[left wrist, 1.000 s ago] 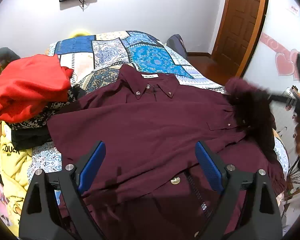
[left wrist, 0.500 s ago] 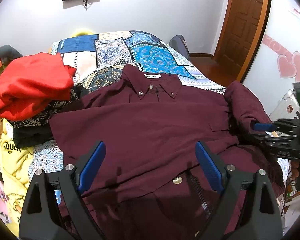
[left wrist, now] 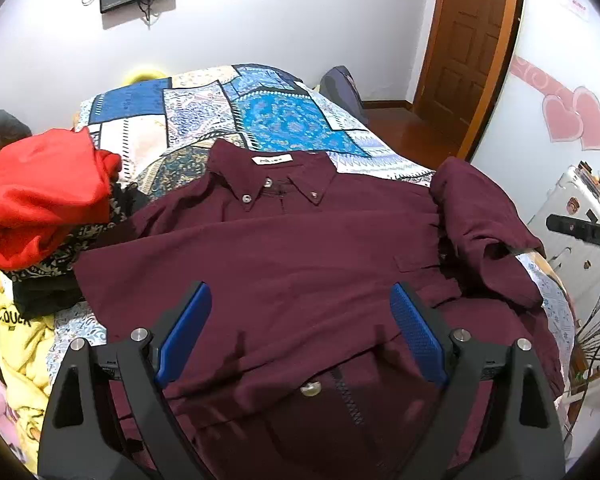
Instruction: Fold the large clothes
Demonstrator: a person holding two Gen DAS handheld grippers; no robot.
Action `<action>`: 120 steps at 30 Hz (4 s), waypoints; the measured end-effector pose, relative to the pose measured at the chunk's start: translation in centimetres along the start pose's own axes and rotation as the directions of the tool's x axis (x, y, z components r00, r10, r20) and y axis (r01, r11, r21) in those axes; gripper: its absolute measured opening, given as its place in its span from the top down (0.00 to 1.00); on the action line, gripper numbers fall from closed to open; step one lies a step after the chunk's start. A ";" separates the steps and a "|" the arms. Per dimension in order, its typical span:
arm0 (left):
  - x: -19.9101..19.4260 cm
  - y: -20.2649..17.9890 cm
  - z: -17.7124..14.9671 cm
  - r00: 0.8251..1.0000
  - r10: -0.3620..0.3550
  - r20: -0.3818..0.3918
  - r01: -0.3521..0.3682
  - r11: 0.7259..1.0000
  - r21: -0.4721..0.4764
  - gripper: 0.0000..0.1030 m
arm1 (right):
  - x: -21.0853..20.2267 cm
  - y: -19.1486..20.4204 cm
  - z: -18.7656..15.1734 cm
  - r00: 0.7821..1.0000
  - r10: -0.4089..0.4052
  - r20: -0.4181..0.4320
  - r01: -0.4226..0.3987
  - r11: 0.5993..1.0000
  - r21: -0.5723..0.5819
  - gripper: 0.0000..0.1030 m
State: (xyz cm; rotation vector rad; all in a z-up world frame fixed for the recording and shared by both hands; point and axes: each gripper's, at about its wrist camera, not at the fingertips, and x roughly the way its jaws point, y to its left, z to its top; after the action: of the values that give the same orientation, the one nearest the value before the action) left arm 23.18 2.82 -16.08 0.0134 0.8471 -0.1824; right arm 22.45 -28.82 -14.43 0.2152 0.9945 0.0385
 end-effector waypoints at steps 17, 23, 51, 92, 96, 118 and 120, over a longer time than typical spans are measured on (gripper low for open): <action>1.9 -0.9 0.2 0.998 0.007 -0.056 -0.006 1.000 0.002 0.12 | 9.7 -10.0 -1.4 0.988 0.143 -0.065 -0.083 0.826 0.558 0.38; 2.1 -0.5 0.1 0.998 0.023 -0.063 -0.023 1.000 -0.007 0.12 | 10.3 -10.3 0.0 0.998 0.049 -0.035 -0.023 0.842 0.539 0.67; -4.3 7.2 -2.0 0.992 0.090 0.085 -0.075 0.983 -0.168 0.12 | -7.1 18.9 9.8 0.870 0.424 0.252 -0.353 0.892 -0.281 0.93; -6.8 18.3 -8.8 0.995 0.098 0.022 -0.073 0.853 -0.516 0.12 | 0.0 31.7 0.7 0.884 0.377 -0.276 -0.467 0.703 -0.536 0.60; -5.3 18.4 -8.3 1.000 0.000 0.022 0.012 0.826 -0.564 0.12 | -2.8 27.2 2.9 0.937 0.336 -0.096 -0.325 0.736 -0.594 0.56; 5.5 17.7 -6.0 0.973 -0.221 -0.074 0.097 0.674 -0.733 0.57 | 2.0 8.2 0.6 0.998 -0.020 -0.065 -0.006 0.930 -0.369 0.55; 5.1 16.5 -4.9 0.989 -0.111 -0.102 0.014 0.742 -0.670 0.75 | 1.8 7.1 0.4 0.997 -0.020 -0.073 -0.005 0.942 -0.334 0.55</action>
State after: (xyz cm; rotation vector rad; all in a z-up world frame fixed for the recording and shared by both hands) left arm 25.56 18.70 -24.14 -0.6956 1.0135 0.0734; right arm 24.22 -21.67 -14.32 -0.1031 1.0477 0.2089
